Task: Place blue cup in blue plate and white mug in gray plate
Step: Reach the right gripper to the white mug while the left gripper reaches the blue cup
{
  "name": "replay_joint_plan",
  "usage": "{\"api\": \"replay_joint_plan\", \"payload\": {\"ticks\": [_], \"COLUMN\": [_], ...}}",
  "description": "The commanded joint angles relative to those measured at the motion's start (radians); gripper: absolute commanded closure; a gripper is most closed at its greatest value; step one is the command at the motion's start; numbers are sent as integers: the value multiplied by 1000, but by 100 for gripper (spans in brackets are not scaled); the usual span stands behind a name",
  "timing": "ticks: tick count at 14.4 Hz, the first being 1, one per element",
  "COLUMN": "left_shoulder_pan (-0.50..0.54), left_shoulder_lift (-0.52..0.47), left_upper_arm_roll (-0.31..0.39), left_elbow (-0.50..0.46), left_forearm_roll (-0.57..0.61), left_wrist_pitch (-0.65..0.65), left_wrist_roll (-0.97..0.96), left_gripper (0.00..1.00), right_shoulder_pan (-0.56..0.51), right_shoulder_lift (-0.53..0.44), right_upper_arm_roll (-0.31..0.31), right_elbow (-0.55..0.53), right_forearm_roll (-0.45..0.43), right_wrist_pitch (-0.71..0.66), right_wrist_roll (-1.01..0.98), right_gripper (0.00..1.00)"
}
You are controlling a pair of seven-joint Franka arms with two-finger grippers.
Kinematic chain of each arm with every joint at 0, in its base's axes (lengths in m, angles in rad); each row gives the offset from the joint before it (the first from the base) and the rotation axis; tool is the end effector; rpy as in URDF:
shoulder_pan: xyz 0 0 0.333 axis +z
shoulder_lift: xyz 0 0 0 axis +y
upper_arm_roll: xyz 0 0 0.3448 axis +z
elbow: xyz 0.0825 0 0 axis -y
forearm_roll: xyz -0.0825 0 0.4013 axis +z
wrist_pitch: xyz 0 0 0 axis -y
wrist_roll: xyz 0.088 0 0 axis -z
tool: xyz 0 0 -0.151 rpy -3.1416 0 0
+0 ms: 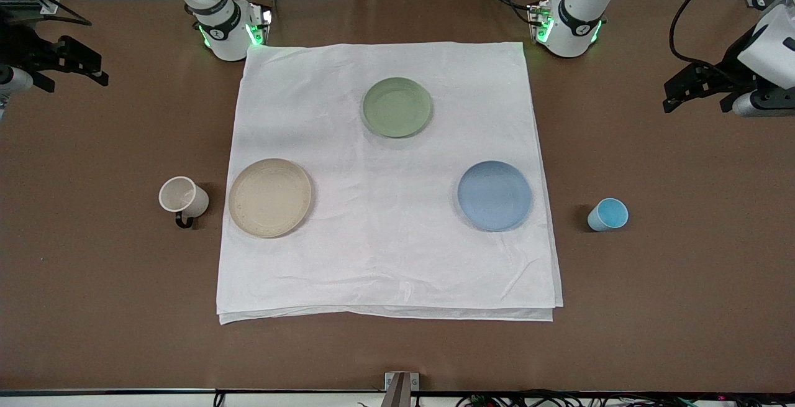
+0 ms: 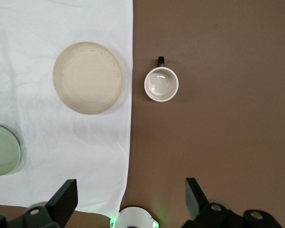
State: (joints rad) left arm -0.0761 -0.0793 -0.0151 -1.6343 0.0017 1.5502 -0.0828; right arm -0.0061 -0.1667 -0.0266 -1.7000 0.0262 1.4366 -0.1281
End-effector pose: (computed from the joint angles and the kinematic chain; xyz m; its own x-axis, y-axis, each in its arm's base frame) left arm 0.5399 -0.0494 0.6207 1.0000 -0.0083 -0.0046 -0.0083 -1.0000 -0.0033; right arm 0.4949 -0.0131 0.6254 0.9908 0.0996 -0.0918 0.0960 -0.9945 -0.0427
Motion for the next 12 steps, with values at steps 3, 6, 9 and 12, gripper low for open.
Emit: {"api": "replay_joint_plan", "payload": {"ticks": [3,6,9,12], "left_shoulder_pan": [9,19,55,59], "left_shoulder_lift": [24,96,183,213], "left_upper_arm_roll": [1,1,0,1], "left_elbow": [11,21,-7,-146], "left_forearm_roll": [9,50,50,50], "left_wrist_pitch": [4,28,120,322], "left_wrist_roll": [6,12,12,-5], "left_gripper": [0,0,0,0], "right_shoulder_pan": [15,12,9,3], "right_shoulder_lift": [-36,-8,173,399], "right_upper_arm_roll": [-15,-15,-39,-44], "right_elbow": [-38,37,54,115], "right_forearm_roll": [15,-3,-17,-17], "right_wrist_pitch": [10,2,115,249], "right_wrist_roll": [-8,-13,-11,-22], "right_gripper": [0,0,0,0]}}
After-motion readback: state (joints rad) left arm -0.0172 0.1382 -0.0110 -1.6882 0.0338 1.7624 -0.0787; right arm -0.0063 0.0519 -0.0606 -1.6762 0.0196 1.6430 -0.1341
